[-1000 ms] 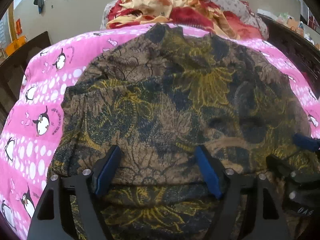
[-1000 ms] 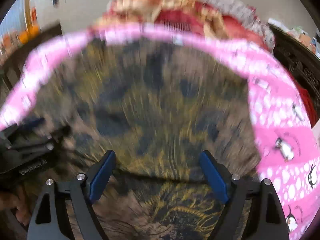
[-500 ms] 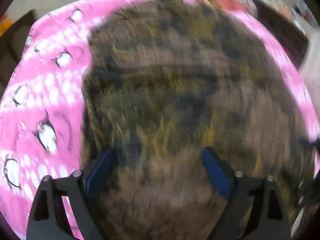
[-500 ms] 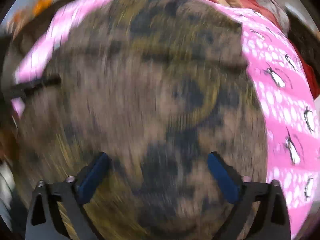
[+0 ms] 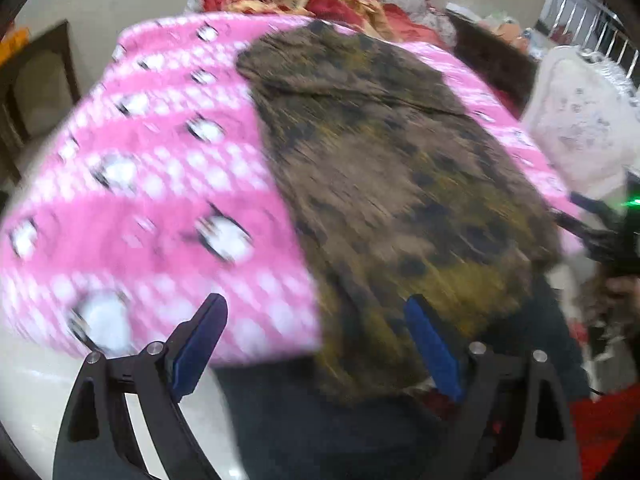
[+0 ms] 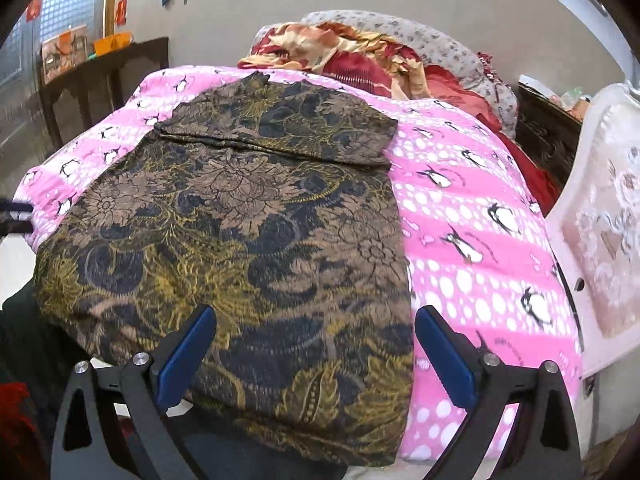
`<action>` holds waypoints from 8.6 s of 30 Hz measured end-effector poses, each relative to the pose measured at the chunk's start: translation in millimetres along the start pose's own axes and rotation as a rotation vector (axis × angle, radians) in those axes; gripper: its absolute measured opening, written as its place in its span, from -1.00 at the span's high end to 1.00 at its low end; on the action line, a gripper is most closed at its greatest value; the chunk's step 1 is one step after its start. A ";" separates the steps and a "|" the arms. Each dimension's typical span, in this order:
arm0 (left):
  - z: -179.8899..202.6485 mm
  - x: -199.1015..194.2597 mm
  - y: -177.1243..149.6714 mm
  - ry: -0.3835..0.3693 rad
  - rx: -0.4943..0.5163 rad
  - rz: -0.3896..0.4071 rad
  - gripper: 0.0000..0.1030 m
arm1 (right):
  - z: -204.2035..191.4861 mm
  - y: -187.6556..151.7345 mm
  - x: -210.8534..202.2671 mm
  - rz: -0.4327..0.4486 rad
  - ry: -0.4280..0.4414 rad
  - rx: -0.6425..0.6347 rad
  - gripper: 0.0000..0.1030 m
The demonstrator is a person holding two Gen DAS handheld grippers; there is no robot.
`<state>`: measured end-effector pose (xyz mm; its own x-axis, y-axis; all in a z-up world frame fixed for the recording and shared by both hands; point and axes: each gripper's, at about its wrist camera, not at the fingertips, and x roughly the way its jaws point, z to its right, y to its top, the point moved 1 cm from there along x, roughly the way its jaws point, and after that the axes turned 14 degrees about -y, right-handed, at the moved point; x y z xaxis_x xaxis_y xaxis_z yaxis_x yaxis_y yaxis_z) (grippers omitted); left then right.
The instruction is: Fold small clothes
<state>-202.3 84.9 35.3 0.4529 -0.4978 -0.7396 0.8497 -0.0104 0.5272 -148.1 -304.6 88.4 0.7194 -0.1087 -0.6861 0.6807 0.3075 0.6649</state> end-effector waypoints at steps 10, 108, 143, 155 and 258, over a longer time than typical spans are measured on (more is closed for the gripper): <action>-4.2 35.3 -31.8 -0.088 -0.056 -0.142 -0.13 | 22.8 -8.3 -9.2 0.016 0.046 0.077 -0.78; -125.9 126.0 227.6 -0.038 -0.172 0.041 0.72 | 127.7 98.9 226.3 -0.268 0.348 0.548 0.85; -8.8 36.6 136.4 0.002 -0.067 0.195 -0.01 | 60.0 75.0 58.2 -0.080 0.198 0.236 0.12; -24.7 148.3 182.1 0.149 -0.109 0.030 -0.18 | 12.8 114.3 176.8 -0.288 0.013 0.139 0.00; -12.9 125.6 114.4 0.205 -0.193 0.129 -0.98 | -47.4 27.5 101.5 -0.059 0.029 0.000 -1.00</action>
<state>-44.7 32.3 -2.6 0.5885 -0.2991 -0.7511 0.8085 0.2163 0.5473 -62.9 -262.4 23.0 0.6740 -0.0991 -0.7321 0.7215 0.3016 0.6233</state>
